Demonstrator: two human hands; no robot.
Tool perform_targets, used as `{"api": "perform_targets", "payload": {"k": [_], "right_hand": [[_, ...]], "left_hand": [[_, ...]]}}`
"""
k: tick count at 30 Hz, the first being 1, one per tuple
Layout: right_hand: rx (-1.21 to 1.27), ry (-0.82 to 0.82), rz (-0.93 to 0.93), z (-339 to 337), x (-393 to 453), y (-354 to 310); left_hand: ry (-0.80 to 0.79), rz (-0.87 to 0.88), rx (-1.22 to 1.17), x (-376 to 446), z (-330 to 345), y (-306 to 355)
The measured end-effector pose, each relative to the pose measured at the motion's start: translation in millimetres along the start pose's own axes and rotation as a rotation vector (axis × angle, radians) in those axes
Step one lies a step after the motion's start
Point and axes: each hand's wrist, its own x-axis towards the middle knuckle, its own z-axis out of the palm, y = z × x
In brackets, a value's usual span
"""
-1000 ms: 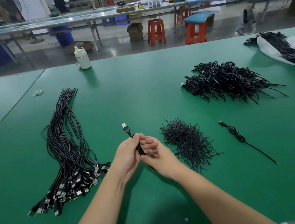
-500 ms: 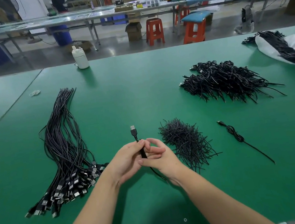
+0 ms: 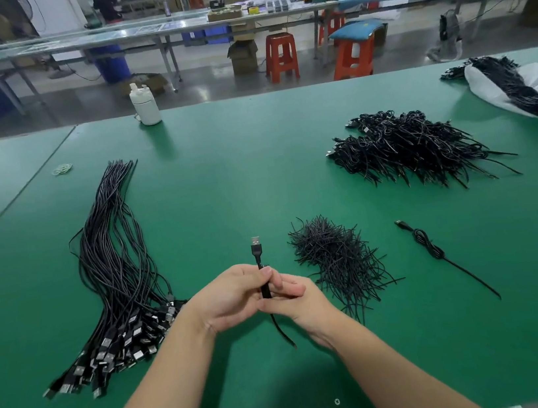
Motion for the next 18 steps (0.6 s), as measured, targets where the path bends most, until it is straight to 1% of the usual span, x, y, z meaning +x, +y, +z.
{"api": "perform_targets", "payload": {"k": [4,7,9,12,15,18], "right_hand": [[-0.033,-0.013,0.007,3,1,-2],[-0.089,-0.040,-0.007,3,1,-3],[-0.152,-0.048,-0.027,4,1,-2],[-0.268,-0.011,-0.072,6,2,-4],[-0.343,-0.018,-0.092,8,3,-2],[-0.347,-0.029,-0.095,14,5,1]], "left_hand": [[0.035,-0.014,0.000,-4,0,2],[0.085,-0.042,0.079,-9,0,3],[0.145,-0.058,0.113,-11,0,2],[0.267,-0.055,0.123,-10,3,1],[0.369,-0.058,0.221,-11,5,-2],[0.447,-0.037,0.299,-11,8,-3]]}}
